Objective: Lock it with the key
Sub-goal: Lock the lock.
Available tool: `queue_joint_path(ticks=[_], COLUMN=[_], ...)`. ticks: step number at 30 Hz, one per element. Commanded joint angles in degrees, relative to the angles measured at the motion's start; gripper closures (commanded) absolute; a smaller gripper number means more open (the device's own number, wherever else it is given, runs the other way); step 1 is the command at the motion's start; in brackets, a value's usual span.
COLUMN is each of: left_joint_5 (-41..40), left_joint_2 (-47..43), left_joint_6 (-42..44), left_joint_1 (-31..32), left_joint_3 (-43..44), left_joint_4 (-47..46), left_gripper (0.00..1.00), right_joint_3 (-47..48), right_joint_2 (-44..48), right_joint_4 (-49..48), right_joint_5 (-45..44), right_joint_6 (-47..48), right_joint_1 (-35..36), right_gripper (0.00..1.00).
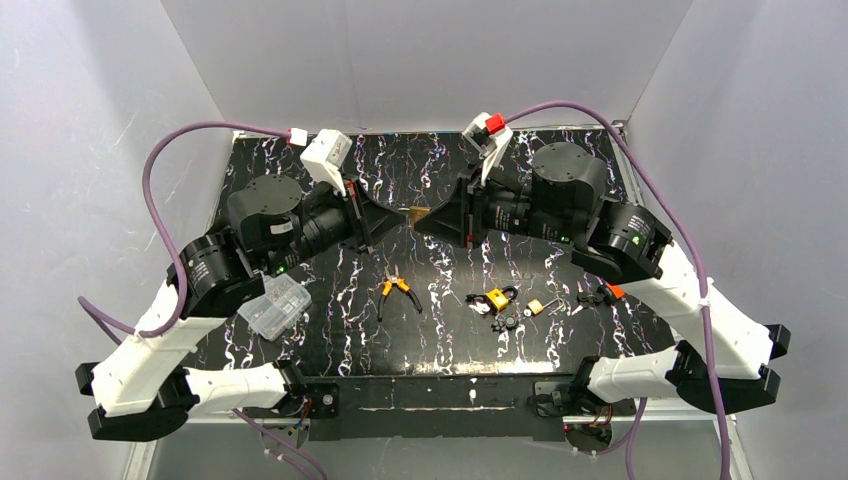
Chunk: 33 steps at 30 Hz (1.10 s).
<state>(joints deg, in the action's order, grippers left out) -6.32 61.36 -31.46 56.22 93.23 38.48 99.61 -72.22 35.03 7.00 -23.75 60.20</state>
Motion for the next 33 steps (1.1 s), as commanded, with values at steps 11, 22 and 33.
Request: queue_joint_path(ticks=[11,22,33], left_joint_5=[16.2,15.6,14.8], left_joint_2=[3.4,6.0,7.6], left_joint_6=[-3.0,-2.2,-2.4], left_joint_1=[8.9,12.0,14.5], left_joint_3=[3.6,6.6,6.9], left_joint_4=[-20.1,-19.5,-19.8], left_gripper=[1.00,1.00,1.00], right_joint_3=[-3.4,-3.0,-1.5], right_joint_2=[-6.4,-8.4,-10.9], right_joint_4=[-7.3,-7.9,-8.6], right_joint_5=[6.3,5.4,5.1], right_joint_6=[0.0,-0.6,-1.0], right_joint_1=[2.9,2.9,2.9], right_gripper=[0.99,0.99,0.99])
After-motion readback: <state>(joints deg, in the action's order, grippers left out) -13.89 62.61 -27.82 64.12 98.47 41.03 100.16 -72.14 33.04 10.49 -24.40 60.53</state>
